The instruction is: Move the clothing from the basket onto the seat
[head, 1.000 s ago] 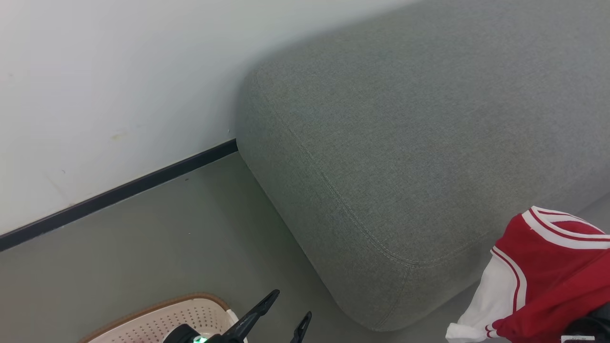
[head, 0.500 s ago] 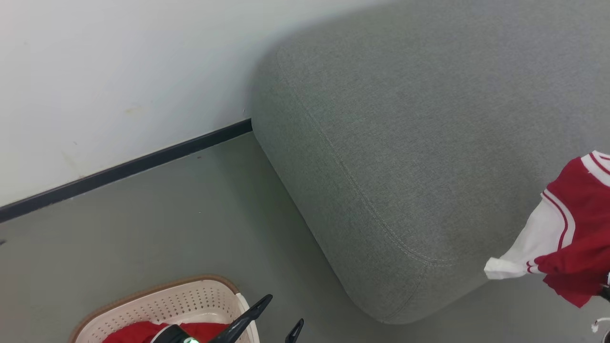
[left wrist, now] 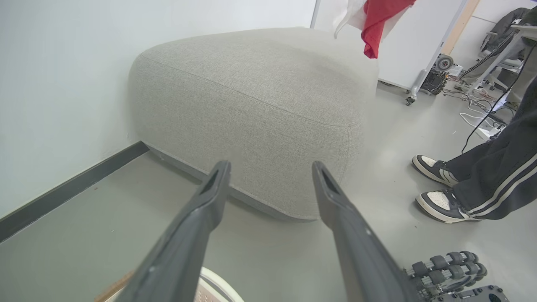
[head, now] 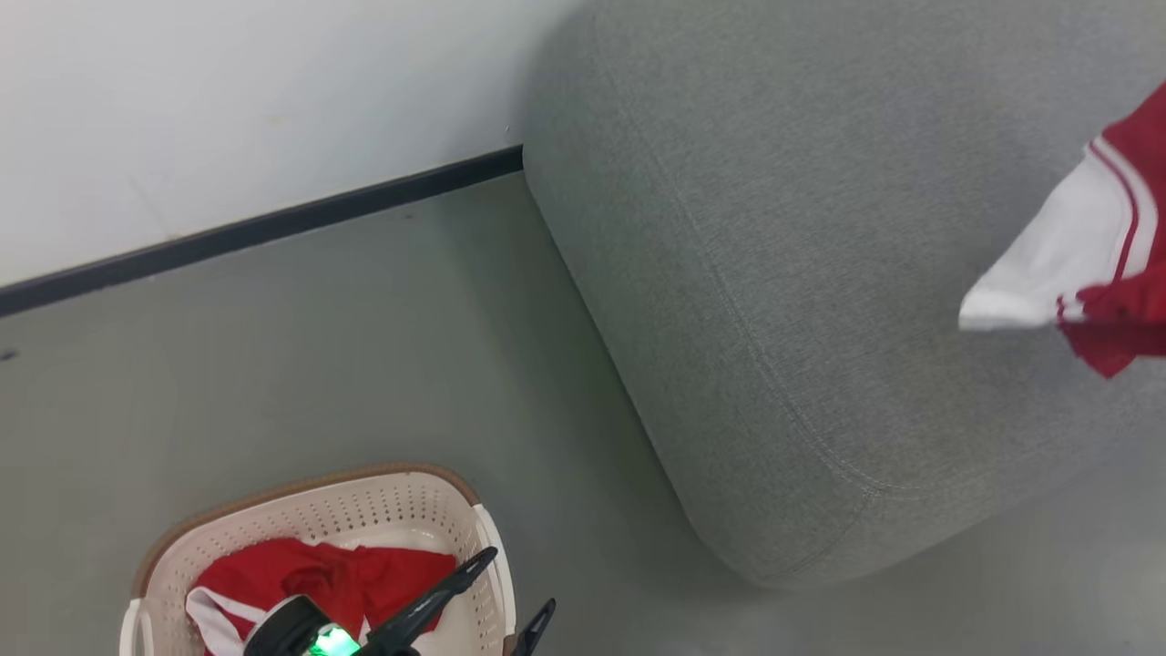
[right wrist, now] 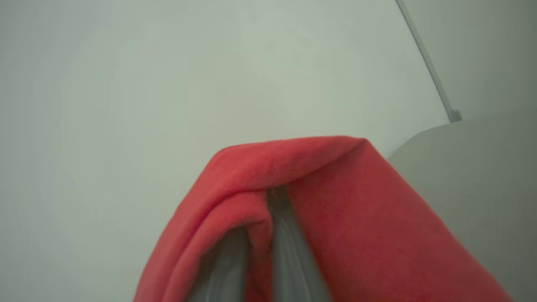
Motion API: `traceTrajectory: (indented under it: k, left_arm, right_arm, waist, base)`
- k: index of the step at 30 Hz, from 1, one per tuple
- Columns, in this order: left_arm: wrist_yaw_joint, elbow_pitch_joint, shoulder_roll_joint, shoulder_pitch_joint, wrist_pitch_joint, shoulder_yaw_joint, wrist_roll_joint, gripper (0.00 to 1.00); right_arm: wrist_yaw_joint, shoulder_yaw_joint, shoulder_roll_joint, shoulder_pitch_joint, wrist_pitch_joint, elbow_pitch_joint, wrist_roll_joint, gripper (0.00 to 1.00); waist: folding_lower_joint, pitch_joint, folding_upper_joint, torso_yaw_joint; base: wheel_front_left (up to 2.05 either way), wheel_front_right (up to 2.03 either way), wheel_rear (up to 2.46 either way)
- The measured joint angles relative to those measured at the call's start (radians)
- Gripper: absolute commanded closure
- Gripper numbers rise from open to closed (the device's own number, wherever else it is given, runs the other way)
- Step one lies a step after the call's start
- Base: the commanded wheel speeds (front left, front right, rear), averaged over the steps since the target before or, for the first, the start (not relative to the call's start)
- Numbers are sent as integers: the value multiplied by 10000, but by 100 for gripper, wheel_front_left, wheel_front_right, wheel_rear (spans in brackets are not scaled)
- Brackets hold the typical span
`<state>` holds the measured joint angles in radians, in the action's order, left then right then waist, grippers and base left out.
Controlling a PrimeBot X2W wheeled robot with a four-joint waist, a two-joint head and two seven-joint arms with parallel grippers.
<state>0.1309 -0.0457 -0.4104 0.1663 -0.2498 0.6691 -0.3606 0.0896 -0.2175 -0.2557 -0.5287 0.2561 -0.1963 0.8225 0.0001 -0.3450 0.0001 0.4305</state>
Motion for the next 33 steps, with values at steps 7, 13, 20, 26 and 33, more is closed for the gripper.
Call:
traceTrajectory:
  k: [7, 13, 20, 26, 33]
  left_arm:
    - [0, 232, -408, 200, 0, -8, -6, 0]
    - [0, 328, -633, 351, 0, -48, -82, 0]
    - [0, 391, -848, 451, 0, -73, -153, 0]
    - [0, 491, -922, 632, 0, -102, -174, 0]
    - [0, 497, -966, 733, 0, -238, -257, 0]
  right_arm:
    - [42, -69, -272, -1849, -17, -1083, 328, 100]
    - [33, -380, -631, -2850, -38, -2255, 510, 100]
    - [-111, -596, -800, -3806, -38, -3735, 623, 100]
    - [-428, -591, -867, -4248, -46, -4982, 642, 100]
    - [-792, -485, -773, -4280, -86, -6360, 554, 100]
  waist:
    - [0, -607, 0, -225]
    - [1, -1072, 0, -470]
    - [0, -1548, 0, -830]
    - [0, -1887, 0, -1161]
    - [0, -2176, 0, -1490]
  base:
    - [0, 0, 0]
    - [0, 0, 0]
    - [0, 0, 0]
    - [0, 0, 0]
    - [0, 0, 0]
